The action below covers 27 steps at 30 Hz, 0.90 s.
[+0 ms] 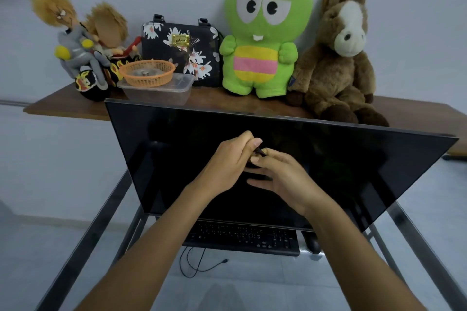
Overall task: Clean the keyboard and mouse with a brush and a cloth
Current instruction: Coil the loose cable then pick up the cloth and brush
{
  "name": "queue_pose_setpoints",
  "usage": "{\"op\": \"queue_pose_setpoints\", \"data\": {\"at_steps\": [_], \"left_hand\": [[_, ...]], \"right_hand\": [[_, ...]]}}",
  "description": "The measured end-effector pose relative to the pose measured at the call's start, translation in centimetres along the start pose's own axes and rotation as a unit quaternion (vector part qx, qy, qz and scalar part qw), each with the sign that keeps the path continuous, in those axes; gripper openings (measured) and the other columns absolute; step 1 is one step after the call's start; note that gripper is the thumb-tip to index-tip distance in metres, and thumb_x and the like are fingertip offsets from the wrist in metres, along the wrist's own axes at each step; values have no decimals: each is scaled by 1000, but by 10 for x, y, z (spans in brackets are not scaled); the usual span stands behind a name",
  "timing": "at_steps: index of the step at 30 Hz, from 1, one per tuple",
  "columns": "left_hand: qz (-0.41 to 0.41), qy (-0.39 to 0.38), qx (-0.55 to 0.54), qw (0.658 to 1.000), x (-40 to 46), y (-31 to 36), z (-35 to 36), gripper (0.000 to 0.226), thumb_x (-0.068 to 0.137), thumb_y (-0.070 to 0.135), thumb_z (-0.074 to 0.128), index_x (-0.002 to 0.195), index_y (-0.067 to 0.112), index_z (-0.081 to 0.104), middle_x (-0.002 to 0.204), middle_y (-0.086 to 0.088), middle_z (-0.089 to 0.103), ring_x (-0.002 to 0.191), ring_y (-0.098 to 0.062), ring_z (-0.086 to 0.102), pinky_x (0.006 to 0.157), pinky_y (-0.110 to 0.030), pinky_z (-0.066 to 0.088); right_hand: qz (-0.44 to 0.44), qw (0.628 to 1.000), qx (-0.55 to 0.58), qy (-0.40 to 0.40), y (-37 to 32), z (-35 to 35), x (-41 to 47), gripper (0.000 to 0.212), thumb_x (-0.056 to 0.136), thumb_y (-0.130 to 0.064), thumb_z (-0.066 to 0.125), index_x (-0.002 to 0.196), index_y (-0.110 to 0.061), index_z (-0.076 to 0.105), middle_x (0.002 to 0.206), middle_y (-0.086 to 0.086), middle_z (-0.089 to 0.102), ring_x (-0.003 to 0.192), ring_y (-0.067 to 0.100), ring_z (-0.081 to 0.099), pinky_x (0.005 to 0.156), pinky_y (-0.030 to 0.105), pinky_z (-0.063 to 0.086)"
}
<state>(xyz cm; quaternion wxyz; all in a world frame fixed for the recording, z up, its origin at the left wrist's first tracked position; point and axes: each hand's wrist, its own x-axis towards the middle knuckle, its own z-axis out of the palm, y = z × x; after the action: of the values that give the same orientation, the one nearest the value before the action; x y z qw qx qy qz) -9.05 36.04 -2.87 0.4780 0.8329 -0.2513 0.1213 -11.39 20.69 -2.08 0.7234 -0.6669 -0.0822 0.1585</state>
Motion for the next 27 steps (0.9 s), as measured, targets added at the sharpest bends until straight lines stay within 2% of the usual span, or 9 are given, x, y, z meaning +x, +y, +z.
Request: {"op": "queue_pose_setpoints", "data": {"at_steps": [5, 9, 12, 15, 17, 20, 23, 24, 27], "left_hand": [[-97, -76, -154, 980, -5, -10, 10, 16, 99, 24, 51, 102, 13, 61, 73, 4, 59, 66, -4, 56, 63, -17, 44], [-147, -111, -247, 951, -16, -19, 46, 31, 91, 8, 62, 122, 12, 58, 104, -5, 70, 93, -10, 67, 85, -23, 53], [-197, -143, -226, 943, -25, -33, 96, 29, 88, 8, 66, 117, 14, 62, 102, -1, 72, 96, -9, 67, 85, -25, 55], [-277, -153, -233, 919, -41, -51, 163, 25, 86, 2, 67, 111, 1, 64, 90, -7, 69, 82, -12, 67, 76, -26, 57], [-313, -167, -226, 907, -52, -65, 210, 21, 85, -5, 65, 106, -6, 63, 79, -5, 65, 70, -8, 63, 64, -20, 55], [-368, -186, -203, 888, -65, -88, 272, 19, 84, -7, 64, 104, -7, 64, 75, -2, 62, 68, -10, 60, 55, -16, 51], [-376, -196, -141, 895, -77, -105, 322, 20, 83, -1, 68, 103, -4, 65, 86, -4, 65, 80, -16, 60, 71, -29, 55], [-370, -198, -113, 901, -81, -108, 334, 20, 83, 2, 68, 103, -2, 66, 89, -4, 65, 84, -16, 59, 75, -26, 53], [-329, -194, -14, 924, -91, -118, 362, 23, 85, 9, 68, 107, 6, 66, 94, -1, 65, 85, -13, 59, 66, -8, 40]], "right_hand": [[-19, 992, -66, 102, 9, -18, -12, 22, 96, -20, 57, 105, -5, 69, 98, 18, 72, 89, 29, 72, 81, 38, 59], [27, 980, -69, 186, 33, -51, -25, 14, 94, -20, 60, 98, -7, 55, 86, 13, 74, 79, 30, 73, 72, 37, 61], [101, 965, -101, 221, 65, -87, -37, 17, 90, -20, 66, 90, -7, 56, 76, 8, 74, 73, 26, 73, 69, 36, 61], [165, 933, -122, 295, 115, -122, -54, 20, 85, -16, 72, 80, -7, 55, 72, 14, 70, 64, 25, 71, 59, 34, 60], [211, 914, -121, 326, 153, -145, -67, 19, 85, -14, 72, 81, -1, 59, 82, 24, 70, 68, 30, 72, 65, 40, 61], [283, 885, -88, 358, 204, -175, -80, 10, 83, -11, 72, 84, -4, 64, 82, 21, 71, 70, 31, 72, 74, 46, 60], [324, 863, -93, 376, 243, -199, -82, 8, 82, -11, 73, 83, -8, 65, 81, 18, 71, 71, 29, 72, 73, 44, 61], [335, 858, -103, 376, 254, -206, -82, 8, 81, -12, 74, 82, -10, 66, 82, 18, 72, 71, 28, 72, 72, 43, 61], [353, 853, -153, 354, 286, -224, -78, 12, 79, -21, 75, 72, -20, 64, 74, 11, 72, 72, 25, 72, 72, 43, 61]]}}
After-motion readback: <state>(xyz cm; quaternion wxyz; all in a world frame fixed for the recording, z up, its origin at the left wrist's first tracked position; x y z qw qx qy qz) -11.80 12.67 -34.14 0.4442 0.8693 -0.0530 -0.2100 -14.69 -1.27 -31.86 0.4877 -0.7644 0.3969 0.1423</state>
